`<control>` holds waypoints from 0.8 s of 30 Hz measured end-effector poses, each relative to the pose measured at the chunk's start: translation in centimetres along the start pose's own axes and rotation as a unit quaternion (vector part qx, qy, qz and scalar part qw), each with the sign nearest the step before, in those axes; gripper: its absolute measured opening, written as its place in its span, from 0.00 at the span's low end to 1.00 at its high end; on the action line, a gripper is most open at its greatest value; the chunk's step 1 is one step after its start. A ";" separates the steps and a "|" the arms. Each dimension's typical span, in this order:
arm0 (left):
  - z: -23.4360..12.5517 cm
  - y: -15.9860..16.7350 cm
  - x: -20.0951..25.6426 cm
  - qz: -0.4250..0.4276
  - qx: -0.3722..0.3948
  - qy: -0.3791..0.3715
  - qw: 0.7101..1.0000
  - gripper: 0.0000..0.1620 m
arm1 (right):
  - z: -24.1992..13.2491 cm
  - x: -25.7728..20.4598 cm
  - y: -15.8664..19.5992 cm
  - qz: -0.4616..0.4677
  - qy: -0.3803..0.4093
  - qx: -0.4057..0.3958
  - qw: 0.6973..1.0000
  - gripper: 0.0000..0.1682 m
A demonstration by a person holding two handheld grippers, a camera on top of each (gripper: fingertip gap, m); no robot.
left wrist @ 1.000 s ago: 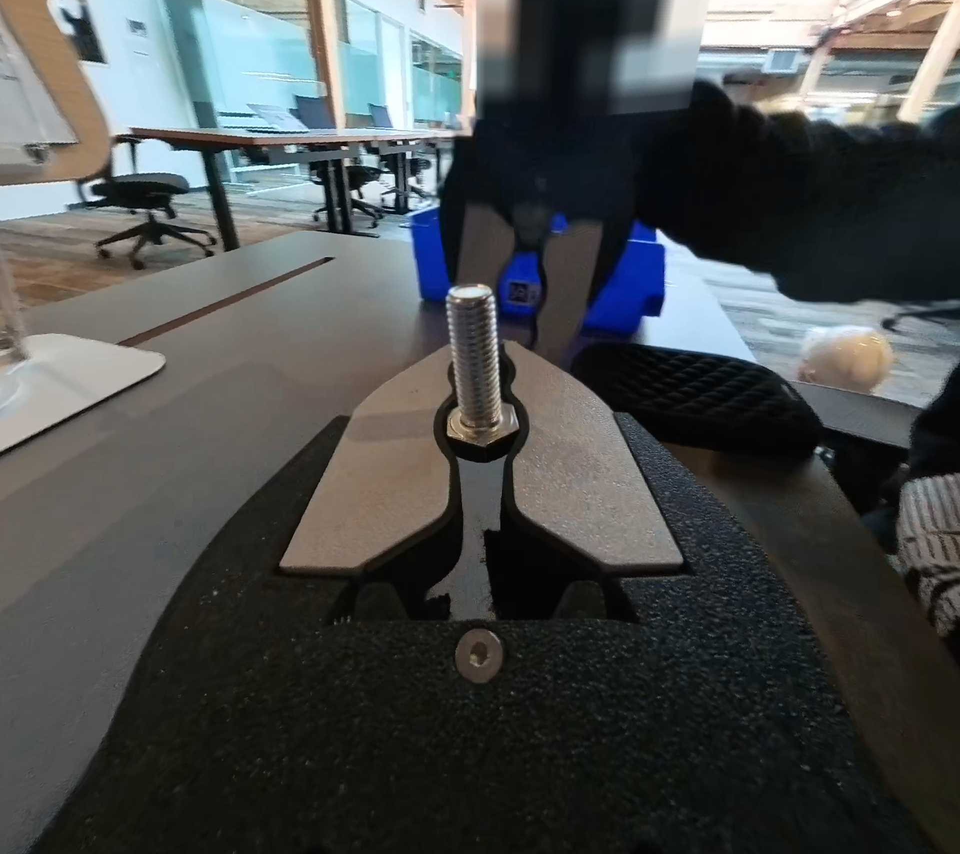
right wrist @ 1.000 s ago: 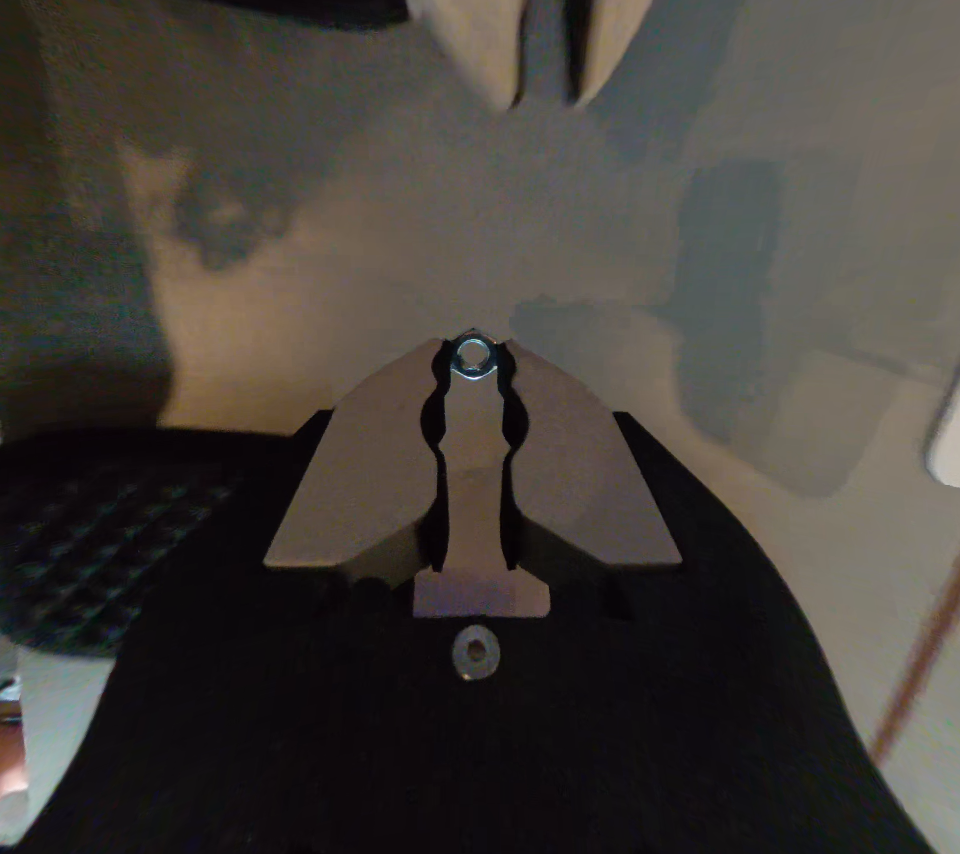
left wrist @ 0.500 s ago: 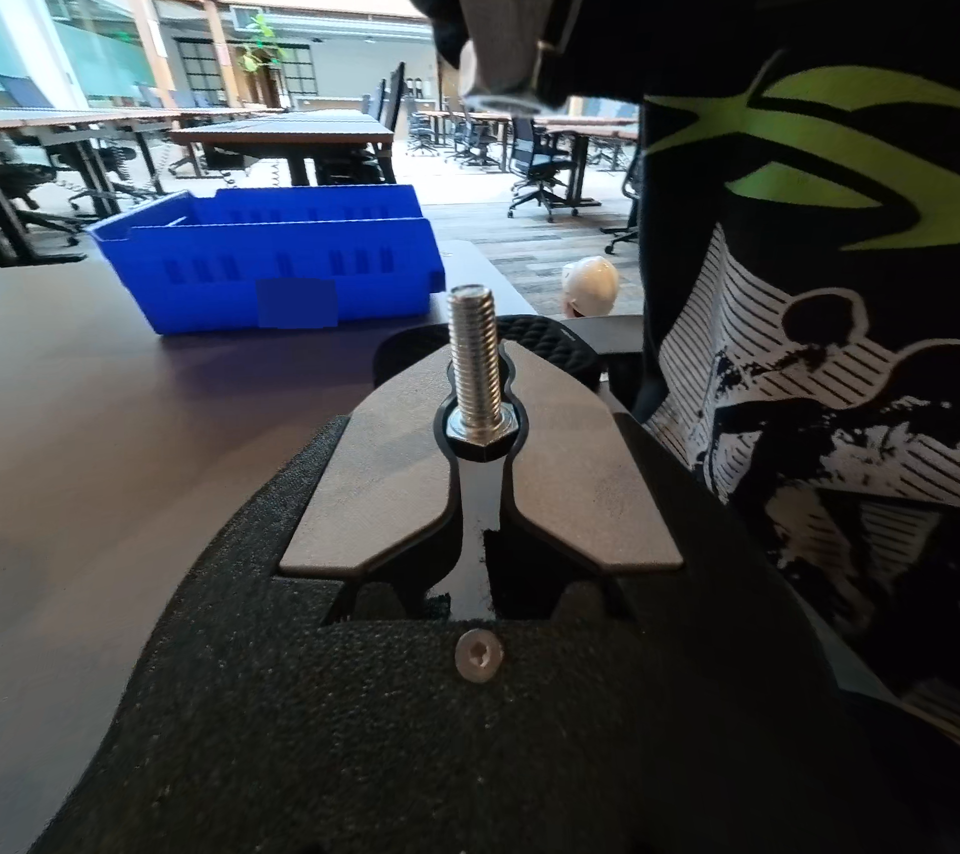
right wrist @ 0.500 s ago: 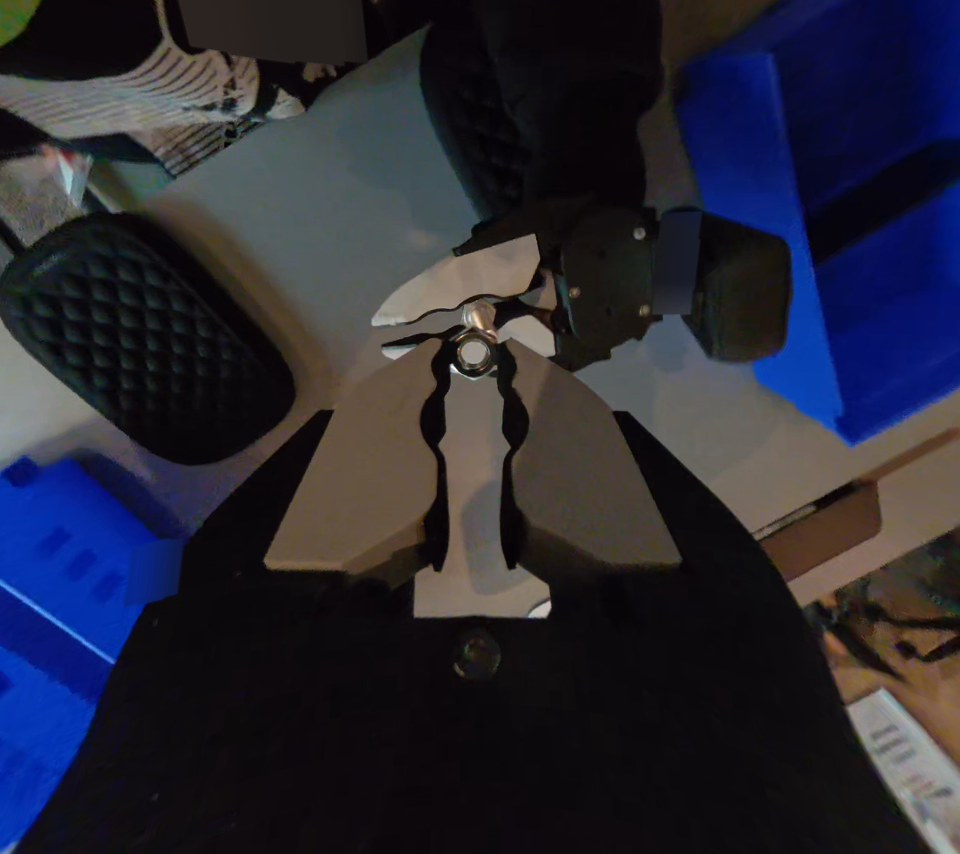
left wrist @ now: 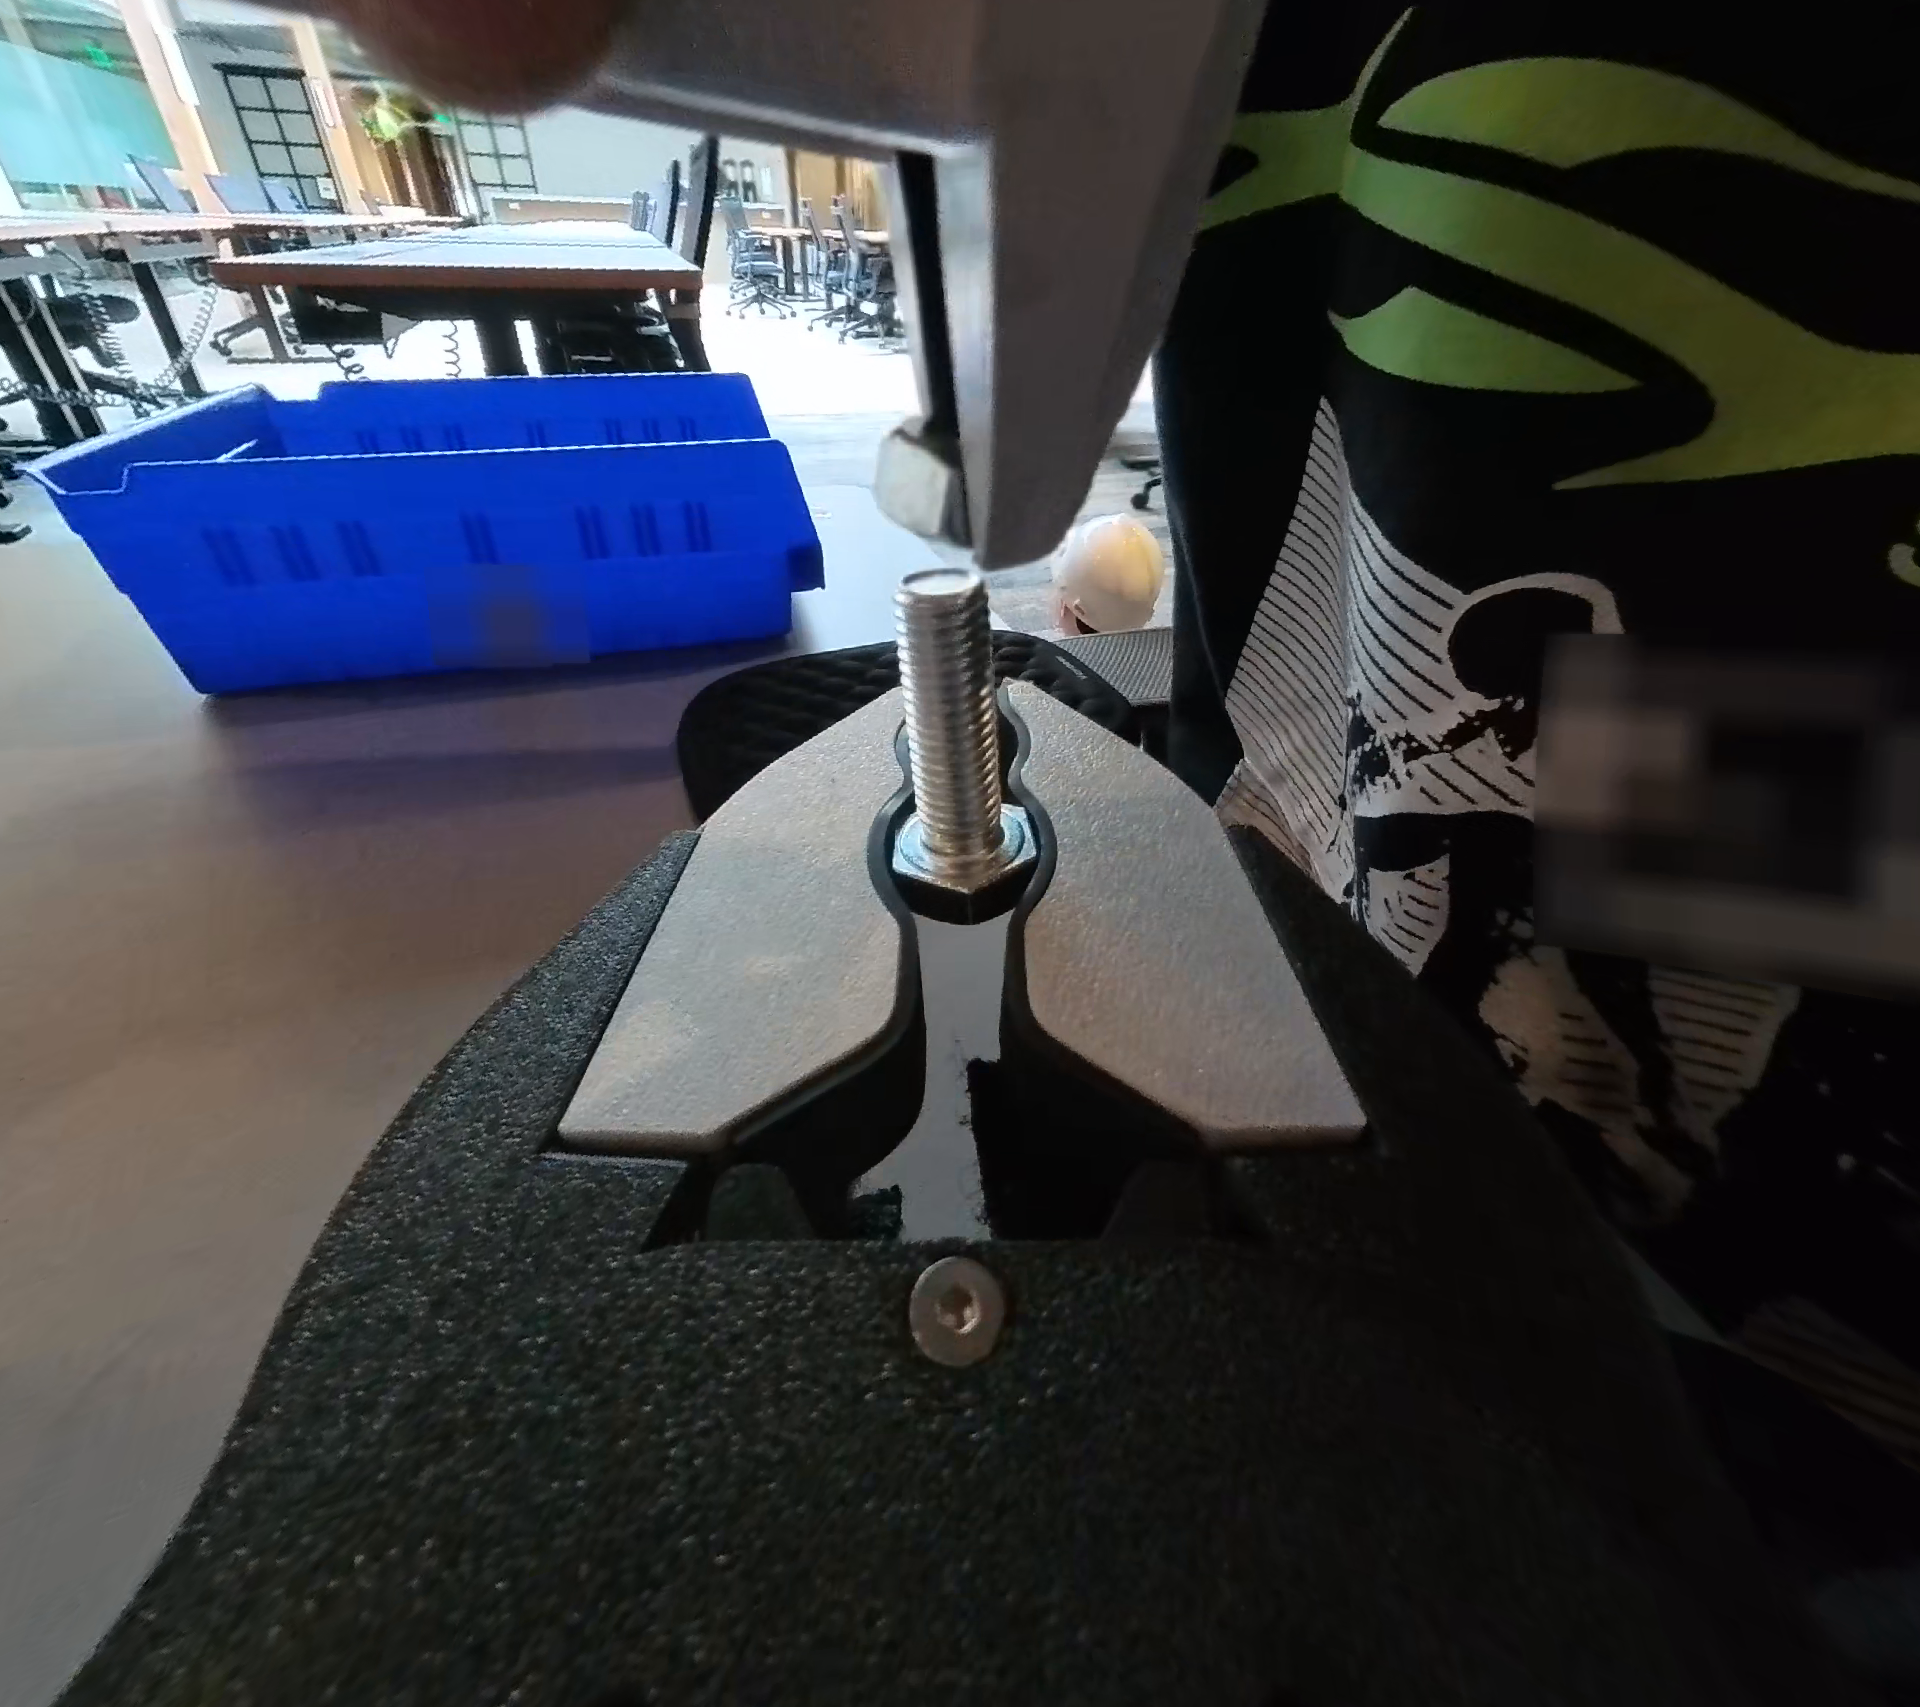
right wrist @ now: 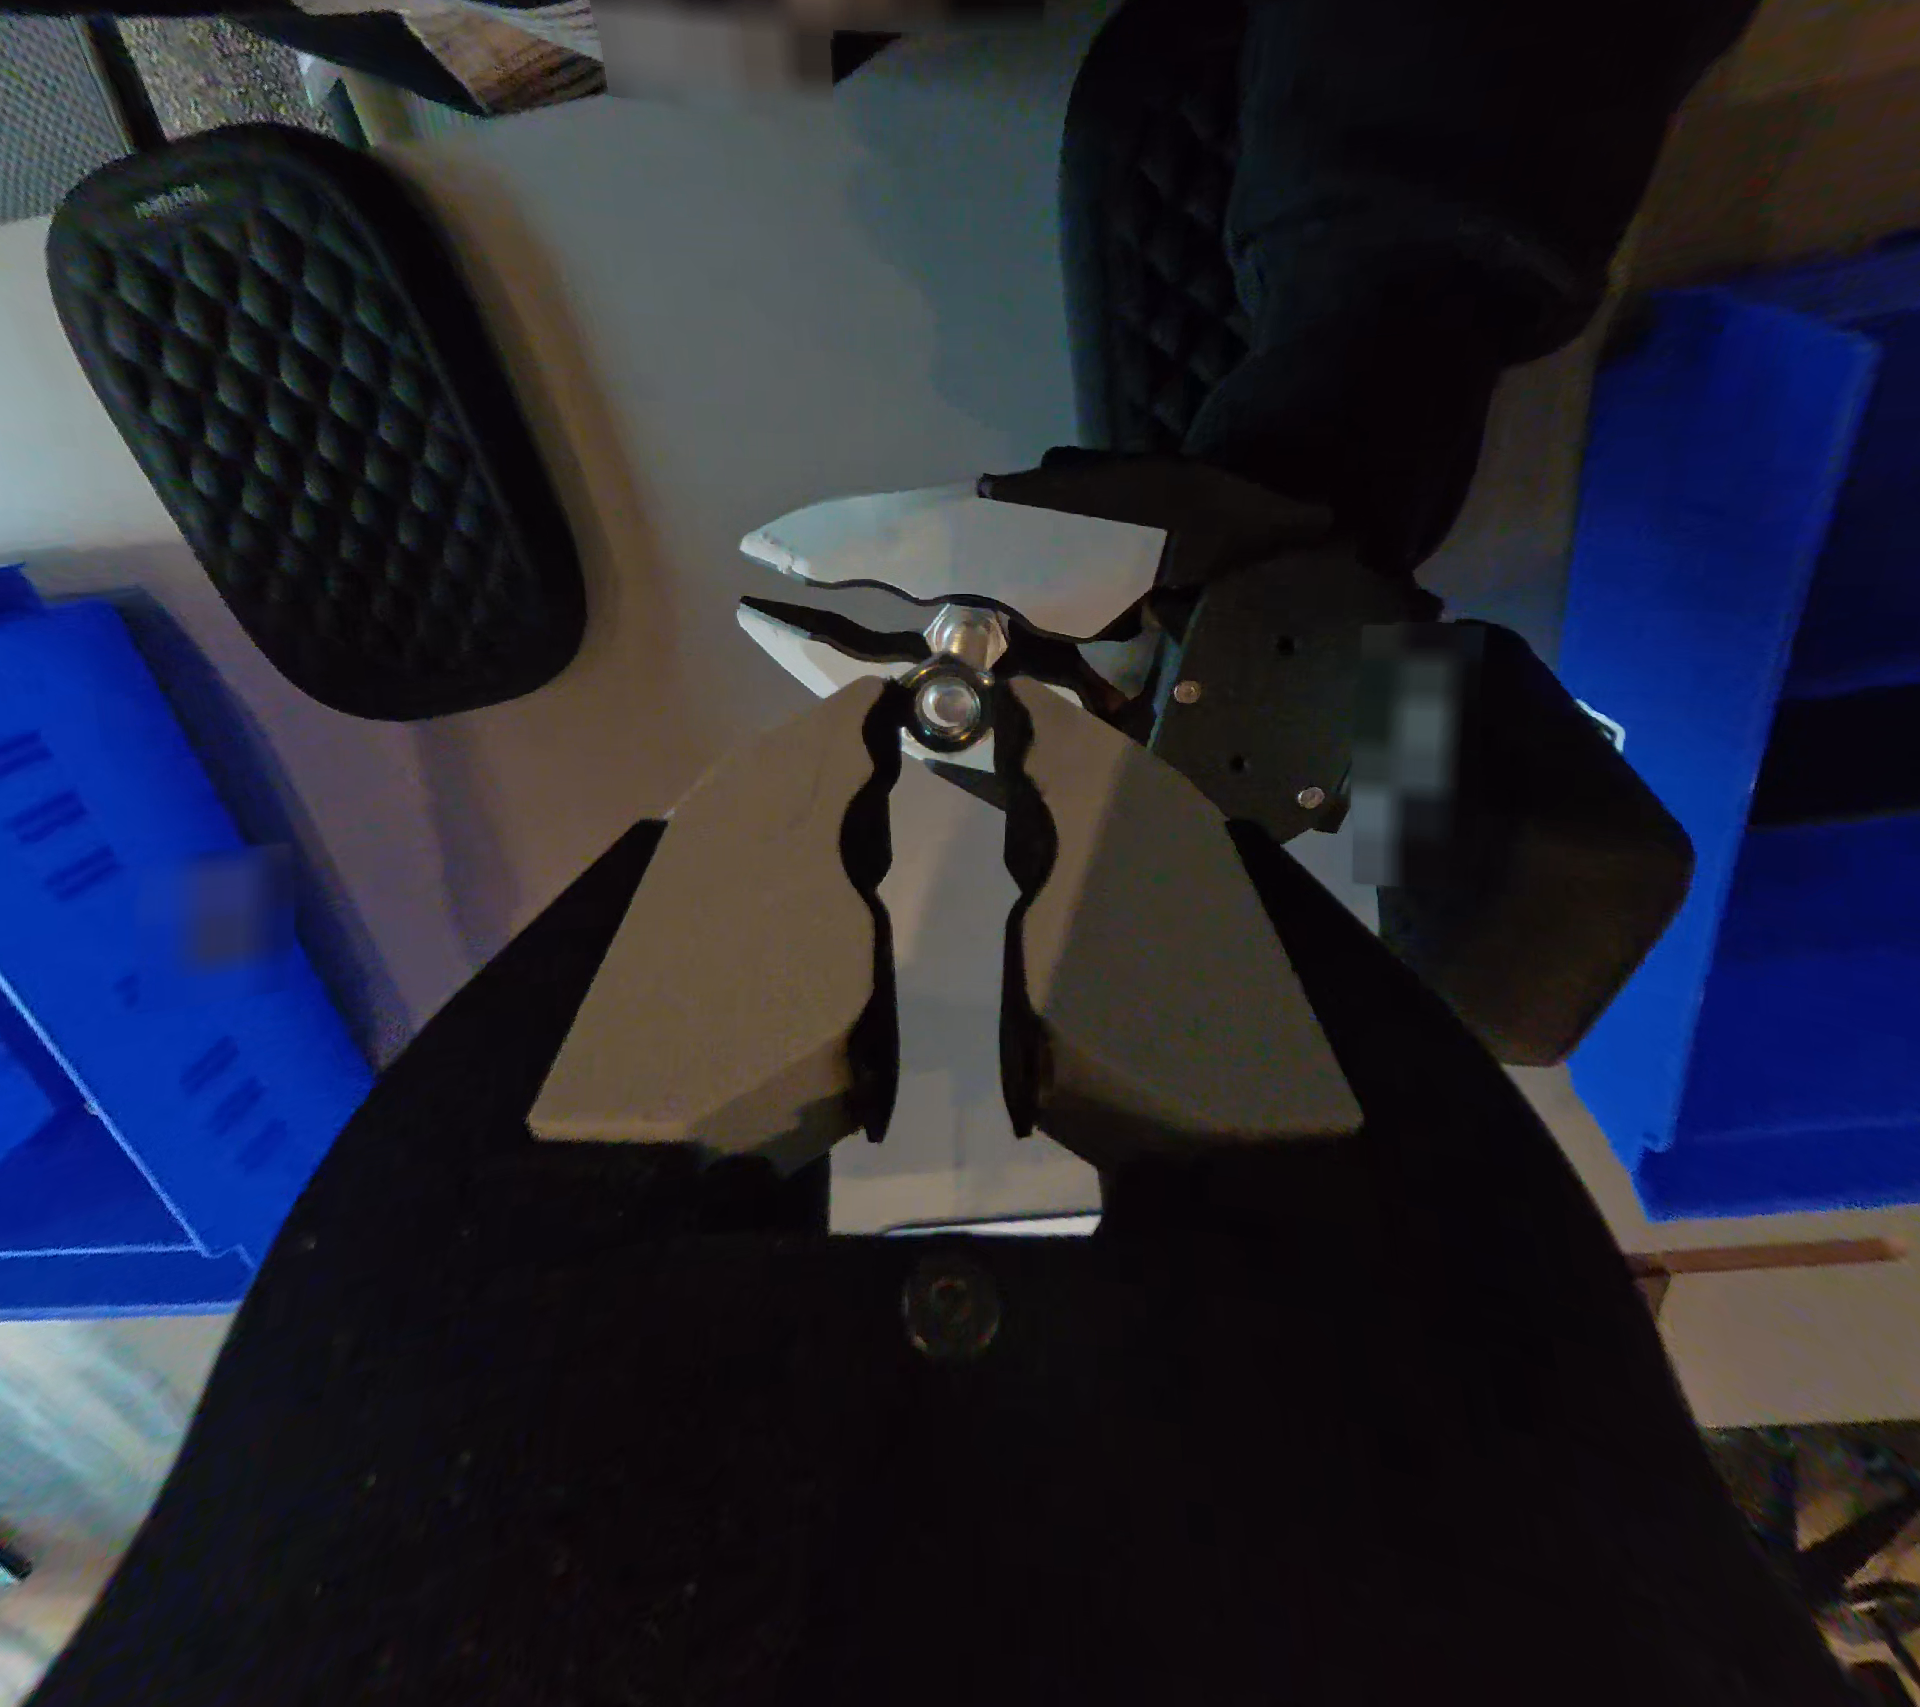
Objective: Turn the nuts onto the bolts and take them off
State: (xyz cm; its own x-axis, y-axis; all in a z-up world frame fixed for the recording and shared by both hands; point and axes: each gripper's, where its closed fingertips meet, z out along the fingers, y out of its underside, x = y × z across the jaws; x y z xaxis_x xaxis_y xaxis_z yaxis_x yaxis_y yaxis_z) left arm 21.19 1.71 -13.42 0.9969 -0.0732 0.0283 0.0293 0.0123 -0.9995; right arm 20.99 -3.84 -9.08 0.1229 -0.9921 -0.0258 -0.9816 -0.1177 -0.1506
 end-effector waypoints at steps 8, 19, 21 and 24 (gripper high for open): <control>-0.1 -0.1 0.2 0.008 0.004 0.002 1.000 0.06 | 0.3 0.2 0.3 -0.006 -0.010 0.008 1.000 0.10; -0.3 -0.2 0.4 0.017 0.009 0.001 1.000 0.07 | 0.6 0.6 -0.1 -0.007 -0.012 0.039 0.999 0.10; -0.3 -0.3 0.4 0.017 0.012 -0.003 1.000 0.07 | 0.6 0.7 -0.1 0.003 -0.009 0.046 0.999 0.10; -0.6 -0.7 -0.1 0.020 0.024 -0.021 0.999 0.07 | 0.4 1.1 0.2 0.048 0.006 0.056 0.997 0.10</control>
State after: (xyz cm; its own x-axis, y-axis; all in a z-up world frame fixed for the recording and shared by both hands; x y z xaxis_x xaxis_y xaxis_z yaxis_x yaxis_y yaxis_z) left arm 21.06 1.07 -12.77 0.9995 -0.0296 -0.0096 -0.0078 0.0630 -0.9980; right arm 20.97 -4.92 -9.49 0.0269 -0.9990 -0.0346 -0.9663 -0.0171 -0.2567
